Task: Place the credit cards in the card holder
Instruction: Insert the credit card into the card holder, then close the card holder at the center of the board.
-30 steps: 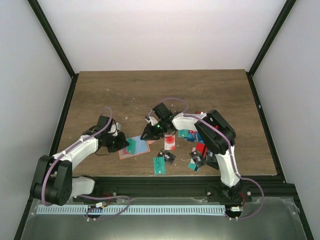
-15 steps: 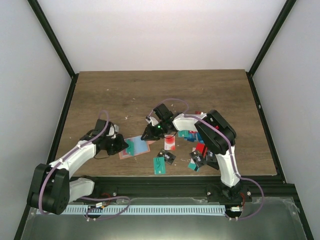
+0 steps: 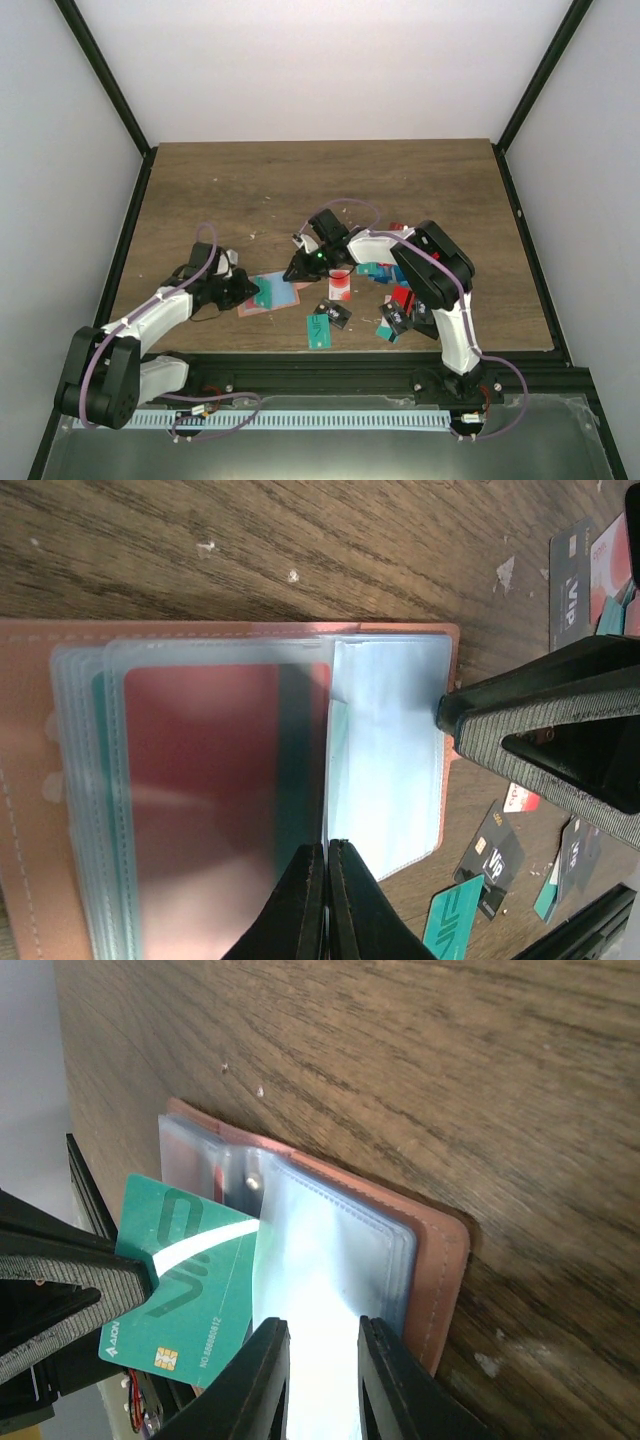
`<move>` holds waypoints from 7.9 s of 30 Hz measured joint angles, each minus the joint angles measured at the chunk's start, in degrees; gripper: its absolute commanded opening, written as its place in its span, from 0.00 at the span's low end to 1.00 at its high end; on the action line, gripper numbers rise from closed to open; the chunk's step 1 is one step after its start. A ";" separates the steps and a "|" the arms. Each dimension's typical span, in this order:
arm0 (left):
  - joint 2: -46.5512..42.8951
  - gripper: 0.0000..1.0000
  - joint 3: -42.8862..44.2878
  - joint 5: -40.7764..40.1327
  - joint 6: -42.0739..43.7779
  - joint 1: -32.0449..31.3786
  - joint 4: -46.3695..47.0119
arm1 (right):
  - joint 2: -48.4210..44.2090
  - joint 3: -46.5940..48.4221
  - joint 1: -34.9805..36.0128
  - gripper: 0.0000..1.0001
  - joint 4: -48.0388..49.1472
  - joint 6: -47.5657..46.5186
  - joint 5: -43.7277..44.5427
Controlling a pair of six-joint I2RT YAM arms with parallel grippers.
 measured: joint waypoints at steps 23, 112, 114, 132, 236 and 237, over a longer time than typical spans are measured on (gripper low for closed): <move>-2.27 0.04 -6.01 -0.44 -2.62 0.02 11.87 | -1.22 -2.75 -0.02 0.22 2.29 0.61 0.00; 17.03 0.17 -7.52 6.93 -8.17 -3.80 37.83 | -3.69 -4.59 -0.24 0.09 -7.04 -1.73 -0.42; 16.04 0.20 -6.99 6.12 -7.26 -3.96 35.34 | -3.69 -4.57 -0.24 0.09 -7.08 -1.77 -0.39; 10.56 0.39 -0.50 2.32 -4.33 -4.42 16.04 | -3.69 -4.50 -0.28 0.09 -7.13 -1.81 -0.20; 12.00 0.08 10.01 -8.24 5.92 -9.11 -3.61 | -7.10 -1.86 0.17 0.60 -8.22 2.36 1.14; 12.31 0.07 10.01 -8.33 6.10 -9.11 -3.58 | -6.69 -1.81 0.17 0.60 -7.96 2.64 0.85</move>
